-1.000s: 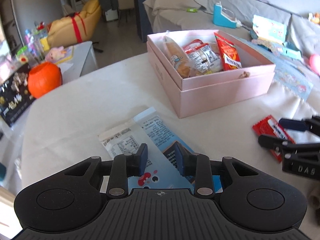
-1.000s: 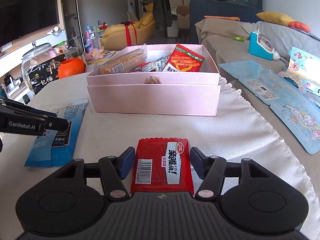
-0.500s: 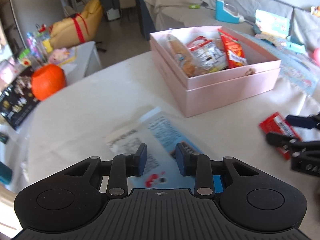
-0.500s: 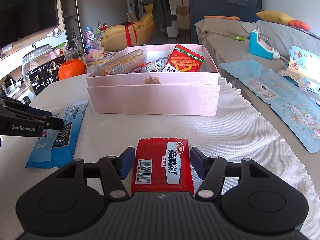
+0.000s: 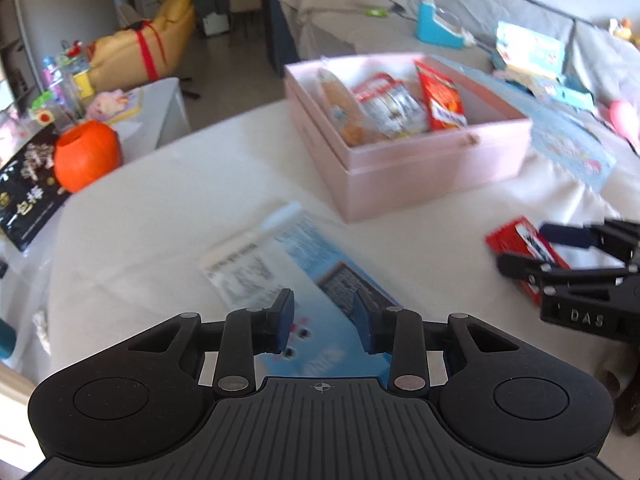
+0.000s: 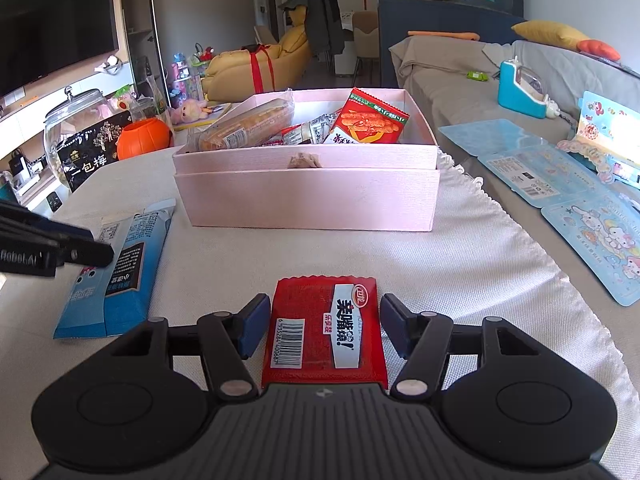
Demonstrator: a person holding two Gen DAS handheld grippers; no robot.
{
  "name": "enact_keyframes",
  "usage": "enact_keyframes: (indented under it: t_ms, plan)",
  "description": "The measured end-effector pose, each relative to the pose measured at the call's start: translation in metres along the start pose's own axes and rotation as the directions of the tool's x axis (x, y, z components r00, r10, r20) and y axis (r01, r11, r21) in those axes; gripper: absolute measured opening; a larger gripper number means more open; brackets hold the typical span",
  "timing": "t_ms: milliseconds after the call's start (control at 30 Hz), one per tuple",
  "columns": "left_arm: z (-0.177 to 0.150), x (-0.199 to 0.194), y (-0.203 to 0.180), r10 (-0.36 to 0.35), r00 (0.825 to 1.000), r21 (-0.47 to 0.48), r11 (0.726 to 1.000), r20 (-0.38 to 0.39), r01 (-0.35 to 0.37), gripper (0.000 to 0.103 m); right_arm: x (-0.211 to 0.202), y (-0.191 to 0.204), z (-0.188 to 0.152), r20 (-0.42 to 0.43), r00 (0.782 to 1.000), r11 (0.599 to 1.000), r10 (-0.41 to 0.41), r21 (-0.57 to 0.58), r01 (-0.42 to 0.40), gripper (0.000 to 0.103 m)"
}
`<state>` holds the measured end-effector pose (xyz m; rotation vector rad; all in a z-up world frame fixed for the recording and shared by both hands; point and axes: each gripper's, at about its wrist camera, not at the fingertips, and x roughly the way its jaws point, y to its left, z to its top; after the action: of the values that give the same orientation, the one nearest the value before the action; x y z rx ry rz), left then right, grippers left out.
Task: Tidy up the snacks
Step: 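Hold the small red packet with right while left approaches the blue-and-white packet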
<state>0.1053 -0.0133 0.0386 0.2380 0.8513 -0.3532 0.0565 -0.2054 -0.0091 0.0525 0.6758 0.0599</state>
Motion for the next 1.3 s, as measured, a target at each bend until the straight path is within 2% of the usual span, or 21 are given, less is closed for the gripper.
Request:
enact_keyframes:
  t_ms: [133, 300, 367, 433, 567, 867, 933, 1000, 1067, 1100, 1200, 1300]
  plan:
    - [0.001, 0.008, -0.012, 0.026, 1.000, 0.028, 0.999, 0.016, -0.026, 0.037, 0.000, 0.001, 0.000, 0.000, 1.000, 1.000, 0.000, 0.001, 0.000, 0.062]
    - [0.002, 0.010, -0.010, 0.001, 1.000, 0.030, 1.000, 0.016, -0.002, 0.037, 0.000, 0.001, 0.000, 0.000, 1.000, 1.000, 0.000, 0.001, 0.000, 0.062]
    - [0.000, 0.009, -0.005, -0.009, 1.000, 0.032, 0.999, 0.023, 0.008, 0.041, 0.000, 0.001, 0.000, 0.000, 1.000, 1.000, 0.000, 0.001, 0.000, 0.062]
    - [-0.003, 0.007, -0.001, 0.018, 0.999, 0.045, 0.999, 0.036, -0.020, 0.041, 0.000, 0.001, 0.000, 0.000, 1.000, 1.000, 0.000, 0.001, 0.000, 0.062]
    - [-0.010, 0.005, 0.017, 0.077, 0.995, 0.041, 0.996, 0.064, -0.080, 0.050, 0.001, 0.004, 0.000, -0.005, 1.000, 1.000, -0.001, -0.010, 0.001, 0.064]
    - [-0.013, -0.014, 0.056, 0.180, 0.980, -0.084, 0.981, 0.089, -0.173, 0.047, 0.003, 0.009, 0.000, -0.009, 1.000, 1.000, -0.009, -0.026, 0.009, 0.065]
    - [-0.012, -0.015, 0.060, 0.169, 0.983, -0.107, 0.981, 0.070, -0.161, 0.047, 0.003, 0.008, 0.000, -0.009, 1.000, 1.000, -0.007, -0.024, 0.007, 0.065]
    - [-0.010, -0.017, 0.067, 0.099, 0.994, -0.177, 0.980, 0.041, -0.090, 0.047, 0.003, 0.008, 0.000, -0.008, 1.000, 1.000, -0.005, -0.022, 0.005, 0.065]
    - [-0.011, -0.018, 0.079, 0.008, 1.000, -0.283, 0.959, 0.019, -0.002, 0.047, 0.003, 0.008, 0.000, -0.007, 1.000, 1.000, -0.001, -0.016, 0.001, 0.065]
    - [-0.011, -0.019, 0.084, -0.008, 1.000, -0.321, 0.947, 0.015, 0.012, 0.047, 0.003, 0.007, 0.000, -0.006, 1.000, 1.000, 0.001, -0.015, -0.001, 0.065]
    - [-0.007, -0.016, 0.084, -0.004, 1.000, -0.362, 0.932, -0.001, 0.003, 0.045, 0.004, 0.007, 0.000, -0.008, 1.000, 1.000, 0.002, -0.019, -0.002, 0.066]
    - [0.003, -0.006, 0.070, 0.002, 0.999, -0.349, 0.937, -0.036, -0.015, 0.045, 0.004, 0.007, 0.000, -0.008, 1.000, 1.000, 0.004, -0.019, -0.004, 0.067]
